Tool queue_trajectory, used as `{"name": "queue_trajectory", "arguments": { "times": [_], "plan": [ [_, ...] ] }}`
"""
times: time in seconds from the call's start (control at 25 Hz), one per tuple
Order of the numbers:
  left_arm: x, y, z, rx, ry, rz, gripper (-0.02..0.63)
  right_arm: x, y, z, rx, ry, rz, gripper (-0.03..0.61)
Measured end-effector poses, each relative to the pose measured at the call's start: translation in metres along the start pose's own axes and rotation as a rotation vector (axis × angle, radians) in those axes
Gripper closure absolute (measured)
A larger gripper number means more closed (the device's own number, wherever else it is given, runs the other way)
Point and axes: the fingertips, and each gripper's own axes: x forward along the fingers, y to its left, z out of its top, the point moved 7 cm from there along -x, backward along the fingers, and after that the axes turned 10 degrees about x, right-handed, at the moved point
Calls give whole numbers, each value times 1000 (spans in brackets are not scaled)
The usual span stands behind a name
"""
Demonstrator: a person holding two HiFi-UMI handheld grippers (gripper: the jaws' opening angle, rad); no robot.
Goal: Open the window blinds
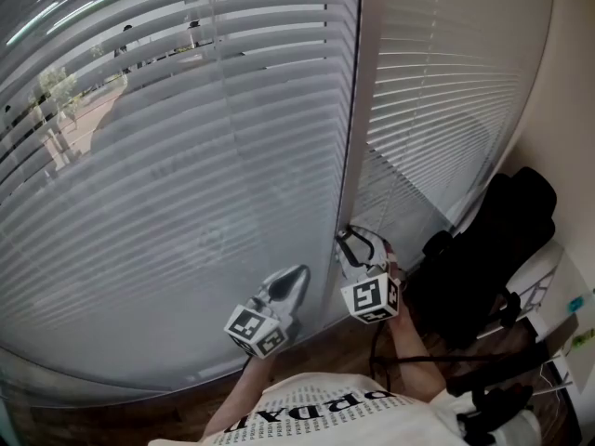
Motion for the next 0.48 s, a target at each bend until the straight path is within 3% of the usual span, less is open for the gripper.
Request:
{"name": "queue_trajectory", "arguments": {
  "times": [0.2, 0.48],
  "plan": [
    [-2, 2, -2, 4, -3, 11, 615, -1, 1, -5, 31, -16, -14, 445],
    [-5, 3, 2, 6, -3, 20, 616, -2, -4, -5, 308, -58, -26, 445]
  ]
}}
